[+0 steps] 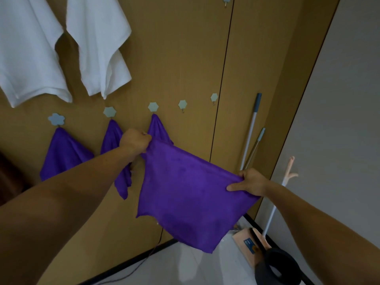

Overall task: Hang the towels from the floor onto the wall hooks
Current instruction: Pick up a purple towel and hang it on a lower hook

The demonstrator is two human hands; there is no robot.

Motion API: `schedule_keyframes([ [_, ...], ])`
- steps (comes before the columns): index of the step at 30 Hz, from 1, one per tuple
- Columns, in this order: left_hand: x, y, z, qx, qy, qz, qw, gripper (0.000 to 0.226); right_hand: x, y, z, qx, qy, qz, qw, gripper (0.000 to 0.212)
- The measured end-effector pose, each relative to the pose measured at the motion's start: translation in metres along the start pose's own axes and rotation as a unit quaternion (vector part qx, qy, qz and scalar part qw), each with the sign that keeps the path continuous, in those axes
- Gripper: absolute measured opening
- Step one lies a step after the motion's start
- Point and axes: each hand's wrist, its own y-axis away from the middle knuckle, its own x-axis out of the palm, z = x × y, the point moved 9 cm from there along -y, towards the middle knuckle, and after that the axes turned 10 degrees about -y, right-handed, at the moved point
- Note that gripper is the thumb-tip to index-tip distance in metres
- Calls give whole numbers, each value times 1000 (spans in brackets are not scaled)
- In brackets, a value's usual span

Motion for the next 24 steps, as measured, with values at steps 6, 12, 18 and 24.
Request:
schedule_keyframes([
  [6,11,5,13,-83,117,41,989,25,-7,-11,8,68,192,-11,979,53],
  [12,15,9,18,-104,169,65,978,16,11,4,-12,211,-62,44,975,52],
  [18,20,14,37,-174,253,94,947,14,8,3,-3,158,-254,-5,954,20],
  [24,33,22,49,-227,223,203,926,13,-14,2,14,92,-472,-116,869,41],
])
